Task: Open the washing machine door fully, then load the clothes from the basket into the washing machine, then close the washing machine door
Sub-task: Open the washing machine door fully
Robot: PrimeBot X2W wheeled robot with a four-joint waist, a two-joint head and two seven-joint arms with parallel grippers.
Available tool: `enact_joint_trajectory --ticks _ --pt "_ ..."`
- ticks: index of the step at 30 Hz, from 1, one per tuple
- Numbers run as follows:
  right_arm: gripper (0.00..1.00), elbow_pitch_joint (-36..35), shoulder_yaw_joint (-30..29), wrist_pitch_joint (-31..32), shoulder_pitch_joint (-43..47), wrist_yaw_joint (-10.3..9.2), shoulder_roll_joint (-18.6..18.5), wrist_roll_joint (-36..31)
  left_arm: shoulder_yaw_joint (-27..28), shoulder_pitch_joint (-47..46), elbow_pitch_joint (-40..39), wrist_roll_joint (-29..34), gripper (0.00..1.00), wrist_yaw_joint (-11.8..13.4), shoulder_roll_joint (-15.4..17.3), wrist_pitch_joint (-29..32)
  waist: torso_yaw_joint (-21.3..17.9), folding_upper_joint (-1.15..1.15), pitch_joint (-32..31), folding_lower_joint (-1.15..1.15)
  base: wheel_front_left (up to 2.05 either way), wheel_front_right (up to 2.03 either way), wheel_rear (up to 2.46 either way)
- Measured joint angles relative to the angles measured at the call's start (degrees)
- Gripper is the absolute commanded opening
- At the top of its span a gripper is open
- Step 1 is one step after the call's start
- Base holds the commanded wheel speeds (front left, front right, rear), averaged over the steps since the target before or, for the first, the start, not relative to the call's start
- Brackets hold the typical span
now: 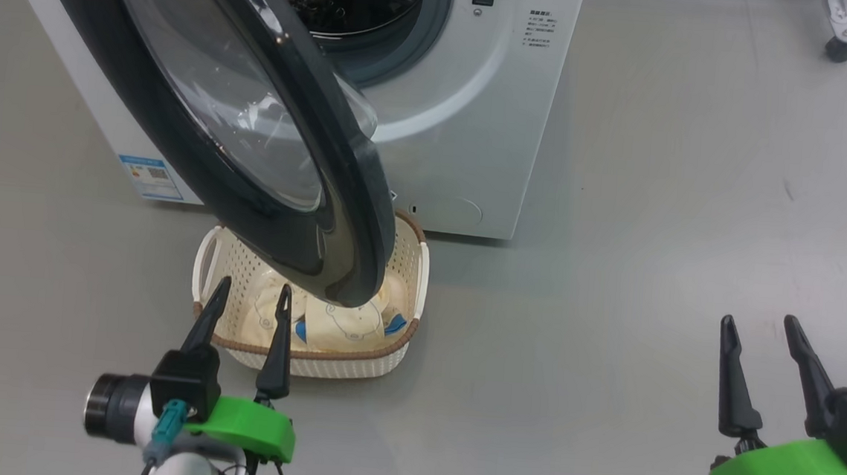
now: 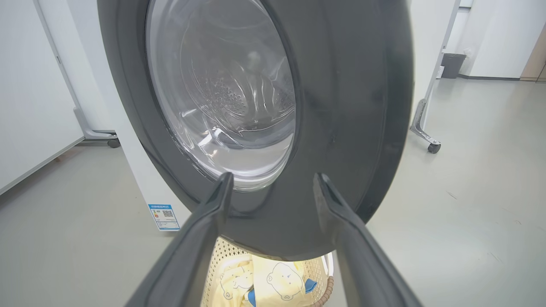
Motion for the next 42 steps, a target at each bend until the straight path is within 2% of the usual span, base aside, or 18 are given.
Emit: enact_joint_trajectory --ticks 31,32,34,36,42 --pt "1.0 -0.56 0.2 0.74 1.46 0.0 0.08 0.54 0.36 0.73 0.76 -0.58 1.0 0.03 0.18 0.0 -0.22 0.0 -0.75 0.0 0.0 0.0 0.0" --pt "1.0 -0.56 0.23 0.74 1.46 0.0 0.08 0.62 0.4 0.73 0.76 -0.58 0.87 0.03 0.18 0.0 -0.24 0.0 -0.74 0.0 0.0 0.0 0.0" --pt "1.0 -0.56 0.26 0.74 1.46 0.0 0.08 0.7 0.45 0.7 0.76 -0.59 0.38 0.07 0.18 0.0 -0.29 0.0 -0.63 0.0 0.0 0.0 0.0" --pt "1.0 -0.56 0.27 0.73 1.46 0.0 0.08 0.99 0.58 0.66 0.83 -0.81 0.0 0.07 0.18 0.0 -0.32 0.0 -0.54 0.0 0.0 0.0 0.0" --pt "1.0 -0.56 0.31 0.71 1.46 0.0 0.08 1.34 1.26 -0.79 1.58 -1.44 0.0 0.0 0.38 0.0 -0.44 0.0 -0.05 0.0 0.0 0.0 0.0"
